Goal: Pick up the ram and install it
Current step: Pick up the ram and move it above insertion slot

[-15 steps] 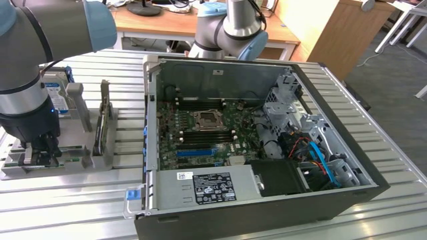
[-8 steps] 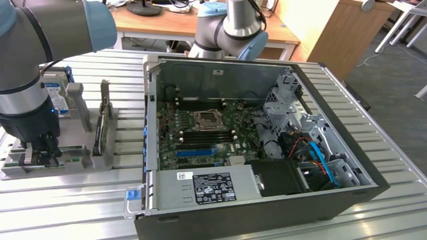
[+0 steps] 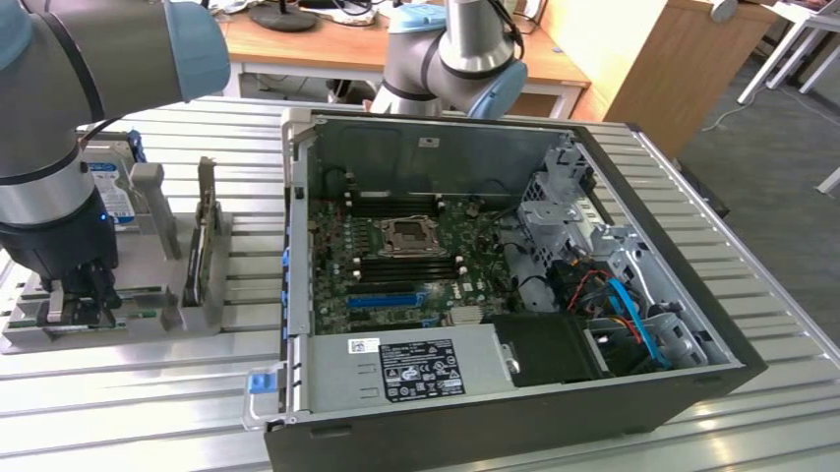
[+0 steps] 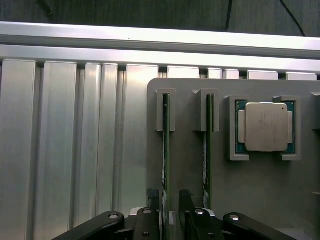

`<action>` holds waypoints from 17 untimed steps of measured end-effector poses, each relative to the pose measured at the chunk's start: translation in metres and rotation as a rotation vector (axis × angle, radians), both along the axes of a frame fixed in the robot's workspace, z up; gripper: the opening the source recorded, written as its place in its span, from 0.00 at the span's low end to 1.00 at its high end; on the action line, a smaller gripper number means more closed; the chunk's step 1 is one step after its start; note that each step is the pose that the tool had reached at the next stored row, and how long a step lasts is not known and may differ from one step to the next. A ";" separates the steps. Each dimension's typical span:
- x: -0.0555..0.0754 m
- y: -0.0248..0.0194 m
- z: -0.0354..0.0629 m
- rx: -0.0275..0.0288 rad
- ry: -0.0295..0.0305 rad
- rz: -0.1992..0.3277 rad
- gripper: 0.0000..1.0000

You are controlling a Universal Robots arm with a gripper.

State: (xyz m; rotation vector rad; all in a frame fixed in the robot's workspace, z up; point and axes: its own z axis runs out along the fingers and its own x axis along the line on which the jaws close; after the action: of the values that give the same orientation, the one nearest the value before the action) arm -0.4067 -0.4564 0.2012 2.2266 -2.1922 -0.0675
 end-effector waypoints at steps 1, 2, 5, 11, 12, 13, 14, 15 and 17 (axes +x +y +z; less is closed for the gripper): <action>0.000 0.0000 0.0000 -0.0001 0.0001 0.000 0.30; 0.000 0.0000 0.0000 0.0000 0.0001 0.000 0.30; 0.000 0.0000 0.0001 -0.0001 0.0001 0.000 0.30; 0.000 0.0000 0.0000 -0.0001 0.0000 0.000 0.30; 0.000 0.0000 0.0001 -0.0001 0.0001 0.000 0.30; 0.000 0.0000 0.0001 -0.0001 0.0001 0.000 0.28; 0.000 0.0000 0.0001 -0.0001 0.0001 0.000 0.28; 0.000 0.0000 0.0000 0.0000 0.0001 0.000 0.21; 0.000 0.0000 0.0001 -0.0001 0.0001 0.000 0.21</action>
State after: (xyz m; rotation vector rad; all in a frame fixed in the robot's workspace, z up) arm -0.4067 -0.4564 0.2012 2.2265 -2.1921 -0.0676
